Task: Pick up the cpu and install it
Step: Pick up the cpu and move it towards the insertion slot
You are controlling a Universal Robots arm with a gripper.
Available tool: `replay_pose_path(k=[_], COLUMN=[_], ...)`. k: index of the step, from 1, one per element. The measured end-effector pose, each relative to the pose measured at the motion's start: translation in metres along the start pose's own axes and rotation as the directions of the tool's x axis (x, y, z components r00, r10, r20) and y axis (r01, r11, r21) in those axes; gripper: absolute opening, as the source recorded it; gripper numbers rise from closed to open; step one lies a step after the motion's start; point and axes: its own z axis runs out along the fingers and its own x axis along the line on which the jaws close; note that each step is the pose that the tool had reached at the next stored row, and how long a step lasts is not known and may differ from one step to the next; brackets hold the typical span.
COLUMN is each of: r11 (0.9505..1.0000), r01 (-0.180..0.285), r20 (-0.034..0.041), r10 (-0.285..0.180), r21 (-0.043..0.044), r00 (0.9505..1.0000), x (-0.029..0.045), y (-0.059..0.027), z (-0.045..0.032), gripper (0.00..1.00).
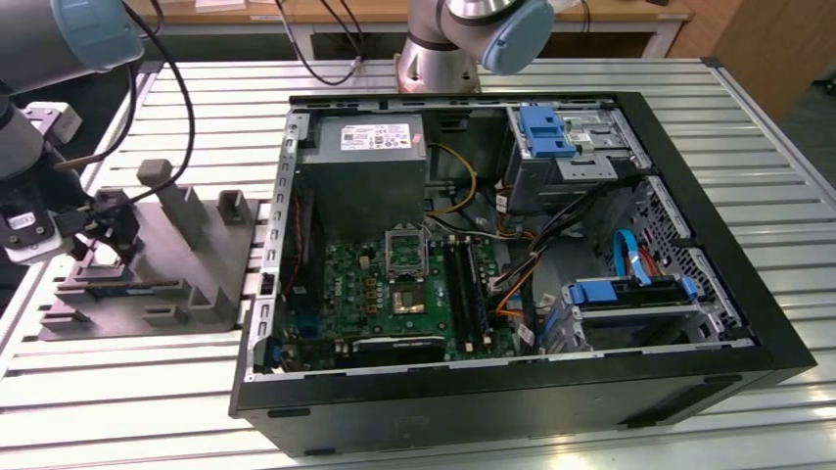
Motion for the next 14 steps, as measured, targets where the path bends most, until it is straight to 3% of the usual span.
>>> replay_pose_path(k=[14], r11=[1.0], r01=[0.0], r20=[-0.0006], r10=[0.0], r21=[-0.0058], r00=[1.0], x=[0.0009], y=[-0.0004], z=[0.0052], gripper=[0.65])
